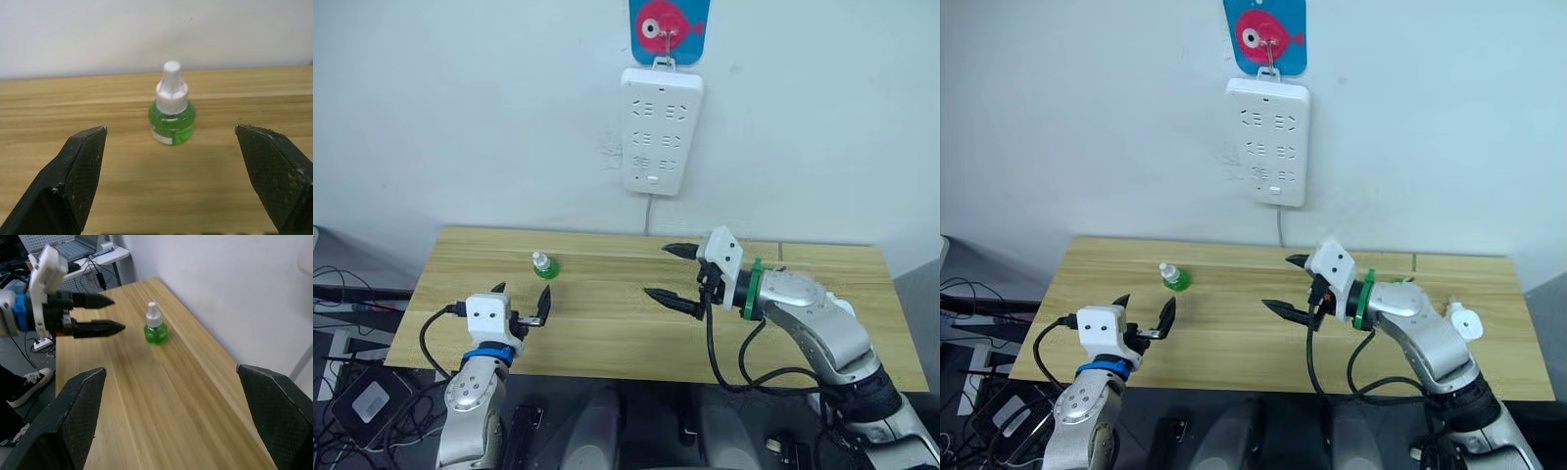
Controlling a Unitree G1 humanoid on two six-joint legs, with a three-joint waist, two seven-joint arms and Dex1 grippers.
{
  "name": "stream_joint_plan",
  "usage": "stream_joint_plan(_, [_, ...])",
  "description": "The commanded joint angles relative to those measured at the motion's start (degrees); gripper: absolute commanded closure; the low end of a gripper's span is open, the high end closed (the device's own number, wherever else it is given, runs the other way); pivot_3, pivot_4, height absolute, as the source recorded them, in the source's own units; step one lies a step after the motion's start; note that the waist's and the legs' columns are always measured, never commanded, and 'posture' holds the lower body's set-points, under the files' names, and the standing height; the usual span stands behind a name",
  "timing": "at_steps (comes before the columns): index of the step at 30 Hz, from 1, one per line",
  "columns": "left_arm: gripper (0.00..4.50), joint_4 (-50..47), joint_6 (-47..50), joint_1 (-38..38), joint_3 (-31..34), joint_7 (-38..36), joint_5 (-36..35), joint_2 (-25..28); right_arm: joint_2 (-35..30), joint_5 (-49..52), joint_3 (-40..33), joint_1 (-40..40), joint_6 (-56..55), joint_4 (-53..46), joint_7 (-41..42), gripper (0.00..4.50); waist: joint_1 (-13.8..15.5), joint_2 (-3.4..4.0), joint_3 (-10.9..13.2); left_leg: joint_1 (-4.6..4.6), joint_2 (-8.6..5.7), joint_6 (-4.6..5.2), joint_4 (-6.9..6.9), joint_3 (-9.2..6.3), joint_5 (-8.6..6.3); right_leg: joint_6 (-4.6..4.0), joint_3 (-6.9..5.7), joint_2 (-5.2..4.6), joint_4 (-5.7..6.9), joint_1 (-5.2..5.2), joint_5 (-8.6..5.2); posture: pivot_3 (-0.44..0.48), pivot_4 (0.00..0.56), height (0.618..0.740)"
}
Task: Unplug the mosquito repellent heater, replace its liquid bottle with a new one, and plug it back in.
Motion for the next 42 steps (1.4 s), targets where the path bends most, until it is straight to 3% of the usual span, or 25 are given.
stream_joint_plan(1, [0.00,6.1,-5.4,-3.0,0.9,0.4,-0.4,-0.3,1.4,2.3,-0.3,-1.7,2.5,-2.4,0.6,0.04,0.0,-0.06,0.3,0.00,0.00,-0.01,0.00,-0.02,0.00,0.00,-0.03,0.00,0.01,0.00,0.00,0.111,0.374,0.740])
stream_joint_plan(13, [0.00,31.5,-17.3,-17.2,1.7,1.0,0.5,1.3,0.3,2.5,-2.6,-3.7,7.2,-4.7,0.1,0.04,-0.2,-0.23,0.7,-0.04,-0.01,-0.06,0.00,0.01,0.03,0.00,-0.15,-0.07,0.04,-0.08,0.01,0.059,0.366,0.740])
stream_joint_plan(25, [0.00,47.3,-21.9,-26.3,1.9,-1.2,-1.3,1.1,0.0,2.7,-4.0,-4.0,11.3,-7.4,-2.4,0.04,-0.6,-0.24,0.8,-0.05,-0.01,-0.24,0.01,0.02,0.13,0.01,-0.22,-0.09,0.04,-0.10,0.01,0.040,0.348,0.740])
stream_joint_plan(28, [0.62,48.7,-22.5,-26.7,2.1,-1.3,-1.5,1.2,0.3,2.7,-3.9,-4.3,11.7,-7.6,-2.8,0.00,-0.9,-0.25,0.8,-0.05,-0.01,-0.24,0.01,0.02,0.13,0.01,-0.24,-0.10,0.03,-0.10,0.01,0.042,0.346,0.740])
stream_joint_plan(34, [2.30,48.4,-23.1,-26.2,1.9,-1.7,-1.4,1.3,0.6,2.1,-3.6,-4.5,11.1,-6.8,-3.2,0.00,-1.3,-0.25,0.8,-0.05,-0.01,-0.25,0.01,0.02,0.14,0.01,-0.26,-0.10,0.06,-0.11,0.01,0.064,0.336,0.740])
stream_joint_plan(39, [2.30,44.8,-22.8,-26.2,-1.0,-2.3,2.2,3.5,0.4,0.5,-3.0,-1.9,7.5,-5.1,-2.7,0.00,-1.1,-0.28,0.7,-0.06,-0.02,-0.26,0.01,0.00,0.14,0.02,-0.28,-0.10,0.07,-0.11,0.01,0.091,0.317,0.740])
stream_joint_plan(42, [2.30,32.6,-18.4,-24.4,-6.9,-9.7,3.4,5.6,-0.4,-0.3,-3.4,1.3,4.7,-3.8,-2.0,0.00,-0.6,-0.29,0.7,-0.12,-0.02,-0.29,0.00,-0.07,0.14,0.02,-0.32,-0.10,0.06,-0.12,0.01,0.109,0.305,0.740])
